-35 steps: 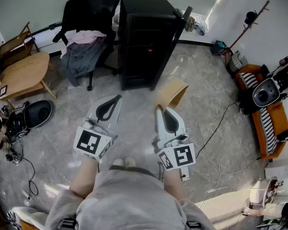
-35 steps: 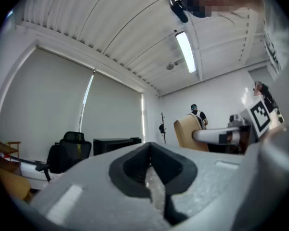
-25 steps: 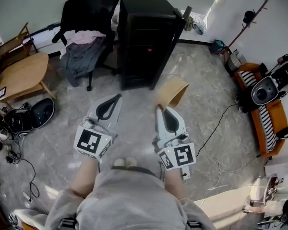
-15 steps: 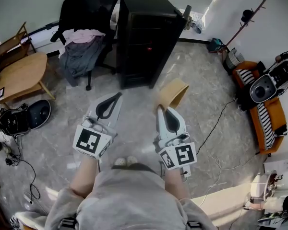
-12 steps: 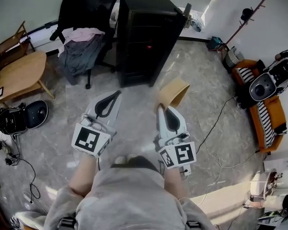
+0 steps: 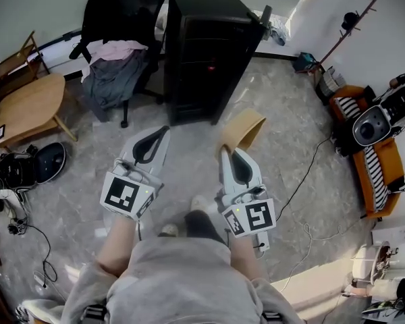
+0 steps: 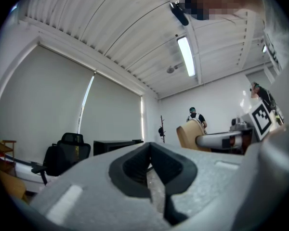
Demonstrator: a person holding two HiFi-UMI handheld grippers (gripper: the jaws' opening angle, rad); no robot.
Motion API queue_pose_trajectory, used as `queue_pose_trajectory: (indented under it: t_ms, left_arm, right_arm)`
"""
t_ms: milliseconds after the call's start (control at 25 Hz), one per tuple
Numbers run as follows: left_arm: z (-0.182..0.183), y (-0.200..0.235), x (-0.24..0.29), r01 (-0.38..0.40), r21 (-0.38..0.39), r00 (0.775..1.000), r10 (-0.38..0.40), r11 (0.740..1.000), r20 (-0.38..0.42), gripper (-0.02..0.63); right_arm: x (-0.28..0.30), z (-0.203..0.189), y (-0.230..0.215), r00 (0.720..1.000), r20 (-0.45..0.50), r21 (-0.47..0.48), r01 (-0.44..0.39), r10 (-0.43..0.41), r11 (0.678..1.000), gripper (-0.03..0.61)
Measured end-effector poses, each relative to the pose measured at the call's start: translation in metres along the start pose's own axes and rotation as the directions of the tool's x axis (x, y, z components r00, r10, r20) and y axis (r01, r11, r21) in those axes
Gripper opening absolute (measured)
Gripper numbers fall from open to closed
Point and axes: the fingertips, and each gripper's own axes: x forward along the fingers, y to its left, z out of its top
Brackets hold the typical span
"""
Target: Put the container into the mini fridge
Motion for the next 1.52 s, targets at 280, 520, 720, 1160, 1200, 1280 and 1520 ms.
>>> queue_pose_trajectory:
  t_ms: [280, 520, 720, 1160, 1200, 1280, 1520]
  left_arm:
    - [-0.005, 0.011, 0.067, -0.026, 0.012, 1.000, 0.026, 1.000, 0.004, 0.002]
    - [-0.009, 0.019, 0.135, -0.058, 0.017, 0.998, 0.058, 0.998, 0.009, 0.000]
    - [-0.013, 0.021, 0.183, -0.094, 0.026, 0.996, 0.093, 0.995, 0.012, 0.002]
    - [-0.026, 0.010, 0.252, -0.156, 0.045, 0.988, 0.156, 0.987, -0.006, 0.000]
    - [-0.028, 0.011, 0.255, -0.159, 0.044, 0.987, 0.159, 0.986, -0.011, 0.000]
    - [-0.031, 0.015, 0.258, -0.166, 0.045, 0.986, 0.167, 0.985, -0.021, 0.000]
    - [-0.036, 0.031, 0.270, -0.179, 0.051, 0.983, 0.180, 0.983, -0.027, 0.002]
  right_arm:
    - [0.041, -0.001, -0.055, 0.999, 0.006, 0.004, -0.050, 0.050, 0.999, 0.012]
    - [0.076, 0.001, -0.121, 0.996, 0.014, 0.006, -0.083, 0.083, 0.997, 0.012]
    - [0.095, -0.004, -0.169, 0.993, 0.015, 0.013, -0.114, 0.114, 0.993, 0.012]
    - [0.120, -0.015, -0.240, 0.981, 0.026, 0.043, -0.193, 0.192, 0.980, 0.012]
    - [0.123, -0.016, -0.243, 0.980, 0.028, 0.048, -0.196, 0.195, 0.979, 0.012]
    - [0.128, -0.019, -0.246, 0.979, 0.033, 0.059, -0.202, 0.200, 0.978, 0.012]
    - [0.148, -0.026, -0.252, 0.976, 0.029, 0.066, -0.215, 0.214, 0.974, 0.012]
